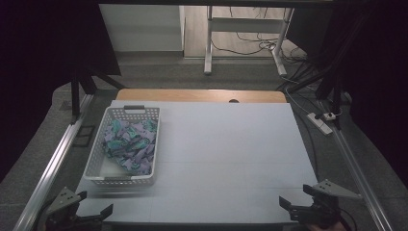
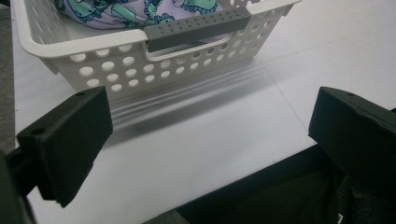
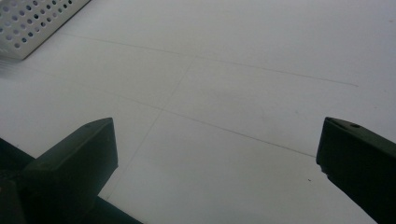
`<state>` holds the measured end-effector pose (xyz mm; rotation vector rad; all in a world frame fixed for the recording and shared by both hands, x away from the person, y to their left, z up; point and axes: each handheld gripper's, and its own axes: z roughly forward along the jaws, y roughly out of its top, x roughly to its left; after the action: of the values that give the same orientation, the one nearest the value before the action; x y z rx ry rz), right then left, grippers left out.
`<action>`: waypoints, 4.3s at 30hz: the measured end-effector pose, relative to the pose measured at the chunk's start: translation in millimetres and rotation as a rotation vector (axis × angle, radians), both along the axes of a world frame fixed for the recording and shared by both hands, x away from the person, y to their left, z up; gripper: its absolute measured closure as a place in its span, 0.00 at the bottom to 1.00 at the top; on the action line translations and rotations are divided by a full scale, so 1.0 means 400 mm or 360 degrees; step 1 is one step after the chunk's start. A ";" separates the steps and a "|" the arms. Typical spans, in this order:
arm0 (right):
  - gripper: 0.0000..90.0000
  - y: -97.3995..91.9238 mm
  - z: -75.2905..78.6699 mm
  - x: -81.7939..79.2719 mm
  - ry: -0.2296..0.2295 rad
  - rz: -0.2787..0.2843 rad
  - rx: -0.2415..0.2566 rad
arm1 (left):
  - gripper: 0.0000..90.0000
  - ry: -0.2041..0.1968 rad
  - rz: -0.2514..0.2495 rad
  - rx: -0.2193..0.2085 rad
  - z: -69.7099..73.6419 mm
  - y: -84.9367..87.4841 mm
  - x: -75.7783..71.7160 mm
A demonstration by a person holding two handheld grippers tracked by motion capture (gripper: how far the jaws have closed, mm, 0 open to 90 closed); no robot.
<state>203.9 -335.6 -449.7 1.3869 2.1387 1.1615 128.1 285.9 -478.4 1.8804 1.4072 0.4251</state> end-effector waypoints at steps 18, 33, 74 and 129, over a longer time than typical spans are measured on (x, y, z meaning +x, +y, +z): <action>0.00 0.009 -0.002 0.003 0.0017 0.0059 -0.0043 | 0.03 0.0083 -0.0057 -0.0052 -0.005 0.006 0.012; 0.00 0.013 -0.003 0.011 0.0041 0.0093 -0.0039 | 0.04 0.0111 -0.0045 -0.0083 -0.006 0.011 0.010; 0.00 0.014 -0.004 0.016 0.0065 0.0124 -0.0026 | 0.01 -0.0039 -0.0272 -0.0091 0.042 -0.002 0.089; 0.00 0.013 -0.007 0.022 0.0096 0.0149 -0.0012 | 0.00 0.0115 -0.0232 0.0119 0.077 0.006 0.396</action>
<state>212.9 -330.5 -452.4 1.3481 2.2697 1.1583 286.6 288.4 -447.6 2.0622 1.3056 0.3450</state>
